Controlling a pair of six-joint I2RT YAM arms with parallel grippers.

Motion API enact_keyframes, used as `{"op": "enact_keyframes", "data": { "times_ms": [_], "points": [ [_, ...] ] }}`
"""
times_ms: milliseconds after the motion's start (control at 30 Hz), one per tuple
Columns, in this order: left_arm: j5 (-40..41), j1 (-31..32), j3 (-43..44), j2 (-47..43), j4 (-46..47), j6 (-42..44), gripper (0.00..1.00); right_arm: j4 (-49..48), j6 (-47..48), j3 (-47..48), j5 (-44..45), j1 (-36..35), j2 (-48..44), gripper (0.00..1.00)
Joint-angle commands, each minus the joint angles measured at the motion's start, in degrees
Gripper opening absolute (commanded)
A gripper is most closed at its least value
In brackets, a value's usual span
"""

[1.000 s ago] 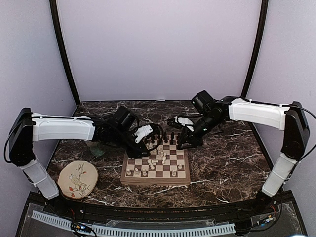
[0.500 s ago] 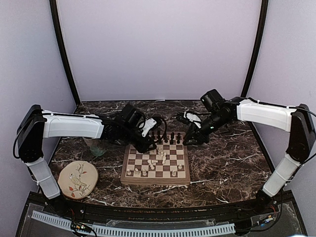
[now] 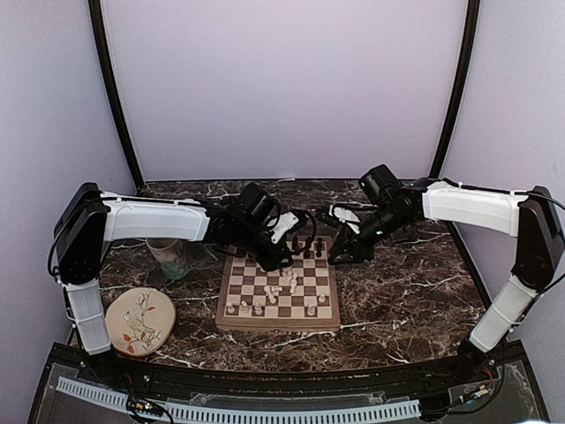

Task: Set up the chess pieces on the board
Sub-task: Pick up the chess pile from the chessboard.

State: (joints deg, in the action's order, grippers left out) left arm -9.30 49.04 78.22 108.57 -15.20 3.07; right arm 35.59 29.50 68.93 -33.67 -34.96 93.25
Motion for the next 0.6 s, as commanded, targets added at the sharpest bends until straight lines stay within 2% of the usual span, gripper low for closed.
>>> {"op": "enact_keyframes", "data": {
  "times_ms": [0, 367, 567],
  "points": [
    [0.04, 0.26, 3.26, 1.25, -5.73, 2.28, 0.28, -1.4, -0.41, -0.31, -0.65, 0.07, -0.77, 0.3],
    [2.01, 0.27, 4.84, 3.05, -8.29, 3.17, 0.19, -2.06, -0.27, -1.76, -0.29, 0.26, -1.44, 0.3],
    [0.9, 0.27, 4.92, 3.24, -7.97, 2.89, 0.18, -2.04, -0.11, -1.54, -0.63, 0.39, -1.42, 0.3]
  ]
}}
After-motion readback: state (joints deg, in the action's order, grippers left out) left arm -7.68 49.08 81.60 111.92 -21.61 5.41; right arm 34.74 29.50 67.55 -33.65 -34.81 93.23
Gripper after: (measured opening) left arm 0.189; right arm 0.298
